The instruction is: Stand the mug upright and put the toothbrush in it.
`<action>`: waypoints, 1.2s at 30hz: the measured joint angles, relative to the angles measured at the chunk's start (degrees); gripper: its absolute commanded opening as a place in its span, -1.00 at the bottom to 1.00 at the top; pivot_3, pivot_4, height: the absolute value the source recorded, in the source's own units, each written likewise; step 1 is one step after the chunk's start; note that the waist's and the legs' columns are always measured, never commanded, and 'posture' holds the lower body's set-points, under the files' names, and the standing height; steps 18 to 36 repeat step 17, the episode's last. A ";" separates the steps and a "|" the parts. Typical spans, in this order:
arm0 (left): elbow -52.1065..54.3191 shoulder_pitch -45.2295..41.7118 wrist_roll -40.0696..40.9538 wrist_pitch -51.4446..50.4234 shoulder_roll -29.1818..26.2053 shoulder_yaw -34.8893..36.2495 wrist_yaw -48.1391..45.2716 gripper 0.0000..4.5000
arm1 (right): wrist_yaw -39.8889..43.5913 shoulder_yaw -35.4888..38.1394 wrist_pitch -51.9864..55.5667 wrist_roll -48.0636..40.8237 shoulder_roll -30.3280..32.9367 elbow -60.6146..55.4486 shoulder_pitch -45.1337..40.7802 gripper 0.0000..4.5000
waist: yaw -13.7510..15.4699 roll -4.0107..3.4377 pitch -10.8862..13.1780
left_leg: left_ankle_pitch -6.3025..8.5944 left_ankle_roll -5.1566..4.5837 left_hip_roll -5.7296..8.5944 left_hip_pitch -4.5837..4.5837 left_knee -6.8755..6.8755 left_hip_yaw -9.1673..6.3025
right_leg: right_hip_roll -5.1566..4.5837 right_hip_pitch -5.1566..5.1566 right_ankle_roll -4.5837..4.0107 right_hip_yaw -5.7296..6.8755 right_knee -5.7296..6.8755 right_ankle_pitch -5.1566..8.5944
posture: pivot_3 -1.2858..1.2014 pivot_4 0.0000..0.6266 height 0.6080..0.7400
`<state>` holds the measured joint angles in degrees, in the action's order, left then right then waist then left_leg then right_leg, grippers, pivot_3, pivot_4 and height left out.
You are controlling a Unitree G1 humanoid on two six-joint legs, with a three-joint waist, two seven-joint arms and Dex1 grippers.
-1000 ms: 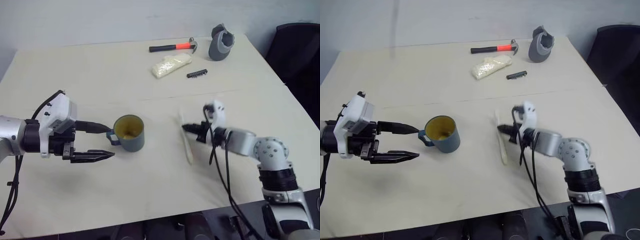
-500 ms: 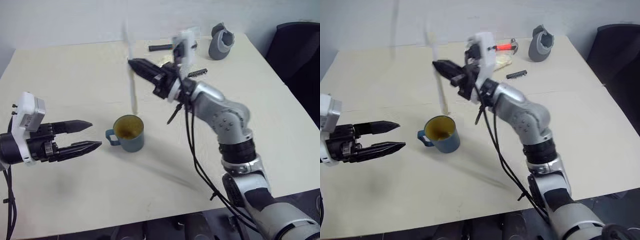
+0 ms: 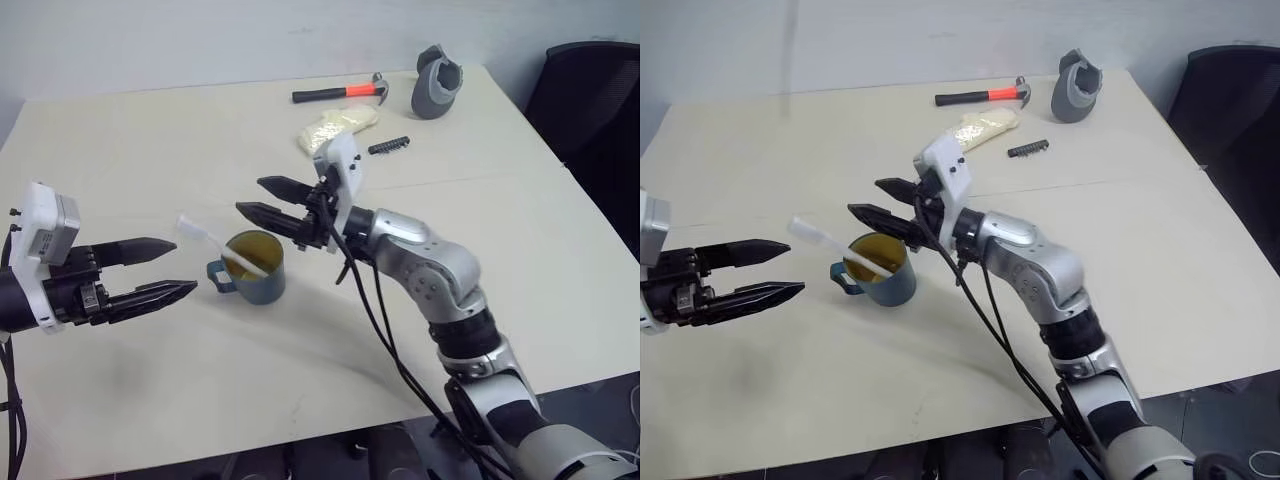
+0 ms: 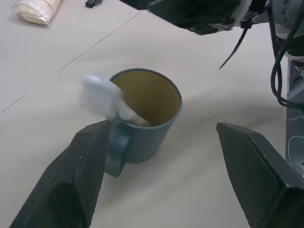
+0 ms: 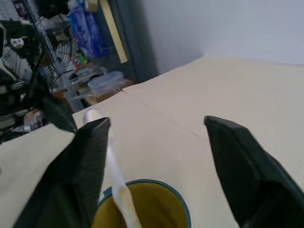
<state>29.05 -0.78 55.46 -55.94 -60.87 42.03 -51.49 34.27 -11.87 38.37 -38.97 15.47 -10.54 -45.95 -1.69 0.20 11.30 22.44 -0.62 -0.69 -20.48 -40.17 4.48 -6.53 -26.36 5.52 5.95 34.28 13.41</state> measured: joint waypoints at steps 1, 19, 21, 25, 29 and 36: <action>-0.54 0.00 -0.43 0.30 -0.02 -0.06 -0.06 0.67 | 2.11 1.51 0.96 -0.90 2.97 -1.18 0.01 0.99 | 0.14 0.01 -0.01 | 0.00 0.00 0.01 0.00 -0.02 0.03 | 0.00 0.03 0.00 0.01 0.00 0.00 | 0.03 -0.52 1.00; -6.50 -1.76 -6.51 7.90 -1.97 -1.02 -4.44 0.67 | 47.63 8.39 3.46 0.63 42.47 10.89 -2.56 0.99 | 0.01 0.00 0.01 | 0.05 -0.08 -0.11 0.19 0.05 0.70 | 0.01 -0.01 -0.01 -0.20 0.01 -0.01 | 0.03 -0.52 1.00; -6.50 -1.76 -6.51 7.90 -1.97 -1.02 -4.44 0.67 | 47.63 8.39 3.46 0.63 42.47 10.89 -2.56 0.99 | 0.01 0.00 0.01 | 0.05 -0.08 -0.11 0.19 0.05 0.70 | 0.01 -0.01 -0.01 -0.20 0.01 -0.01 | 0.03 -0.52 1.00; -6.50 -1.76 -6.51 7.90 -1.97 -1.02 -4.44 0.67 | 47.63 8.39 3.46 0.63 42.47 10.89 -2.56 0.99 | 0.01 0.00 0.01 | 0.05 -0.08 -0.11 0.19 0.05 0.70 | 0.01 -0.01 -0.01 -0.20 0.01 -0.01 | 0.03 -0.52 1.00; -6.50 -1.76 -6.51 7.90 -1.97 -1.02 -4.44 0.67 | 47.63 8.39 3.46 0.63 42.47 10.89 -2.56 0.99 | 0.01 0.00 0.01 | 0.05 -0.08 -0.11 0.19 0.05 0.70 | 0.01 -0.01 -0.01 -0.20 0.01 -0.01 | 0.03 -0.52 1.00; -6.50 -1.76 -6.51 7.90 -1.97 -1.02 -4.44 0.67 | 47.63 8.39 3.46 0.63 42.47 10.89 -2.56 0.99 | 0.01 0.00 0.01 | 0.05 -0.08 -0.11 0.19 0.05 0.70 | 0.01 -0.01 -0.01 -0.20 0.01 -0.01 | 0.03 -0.52 1.00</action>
